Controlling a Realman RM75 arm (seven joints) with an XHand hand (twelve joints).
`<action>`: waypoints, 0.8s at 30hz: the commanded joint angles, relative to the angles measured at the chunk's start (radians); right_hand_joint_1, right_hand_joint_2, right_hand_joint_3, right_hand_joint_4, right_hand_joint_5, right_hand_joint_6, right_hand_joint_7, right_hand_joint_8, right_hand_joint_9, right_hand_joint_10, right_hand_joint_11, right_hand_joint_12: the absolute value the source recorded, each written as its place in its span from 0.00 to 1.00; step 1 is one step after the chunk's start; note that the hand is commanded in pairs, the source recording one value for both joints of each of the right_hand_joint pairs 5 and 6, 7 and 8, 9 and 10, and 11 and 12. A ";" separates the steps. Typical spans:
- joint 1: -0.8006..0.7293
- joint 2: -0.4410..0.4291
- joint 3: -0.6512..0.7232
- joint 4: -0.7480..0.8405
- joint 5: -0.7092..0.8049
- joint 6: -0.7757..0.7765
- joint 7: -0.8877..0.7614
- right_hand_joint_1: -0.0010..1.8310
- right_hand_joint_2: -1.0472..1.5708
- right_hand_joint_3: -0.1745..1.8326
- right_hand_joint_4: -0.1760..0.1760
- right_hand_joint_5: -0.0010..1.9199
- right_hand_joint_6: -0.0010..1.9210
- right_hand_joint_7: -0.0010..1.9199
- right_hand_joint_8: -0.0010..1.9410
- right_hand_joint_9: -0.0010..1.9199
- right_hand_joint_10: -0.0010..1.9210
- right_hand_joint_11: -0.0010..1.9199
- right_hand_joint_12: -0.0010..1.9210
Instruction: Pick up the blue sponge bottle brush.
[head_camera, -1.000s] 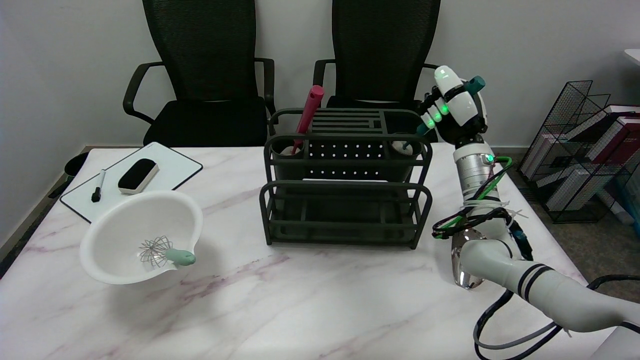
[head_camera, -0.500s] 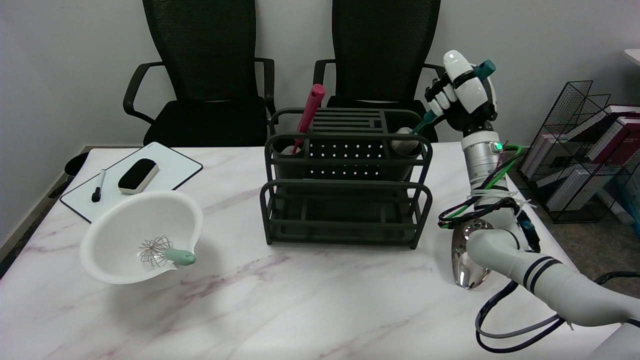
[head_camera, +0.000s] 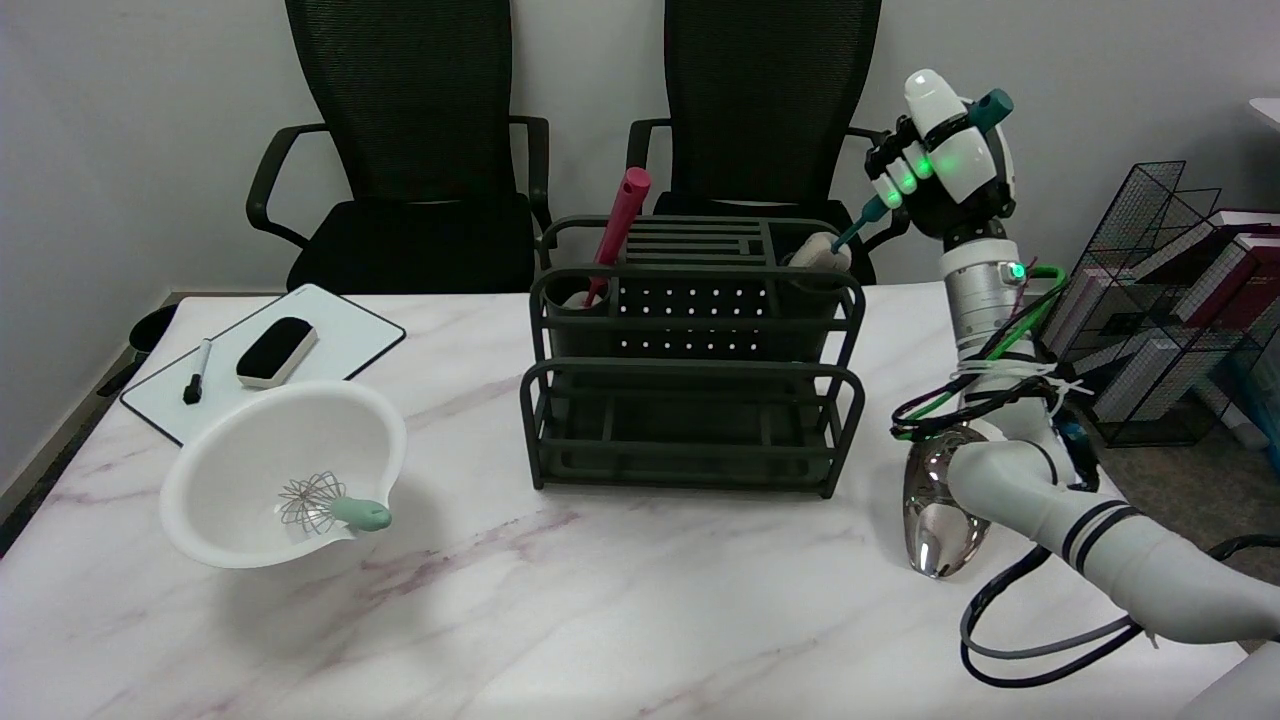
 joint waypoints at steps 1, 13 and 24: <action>-0.048 0.067 0.060 0.133 -0.032 -0.095 -0.001 0.50 1.00 0.36 0.50 1.00 1.00 1.00 0.99 1.00 1.00 1.00 1.00; -0.101 0.068 0.118 0.188 -0.034 -0.136 -0.001 0.51 1.00 0.36 0.50 1.00 1.00 1.00 0.99 1.00 1.00 1.00 1.00; -0.104 0.113 0.151 0.268 -0.056 -0.223 -0.001 0.51 1.00 0.36 0.50 1.00 1.00 1.00 0.99 1.00 1.00 1.00 1.00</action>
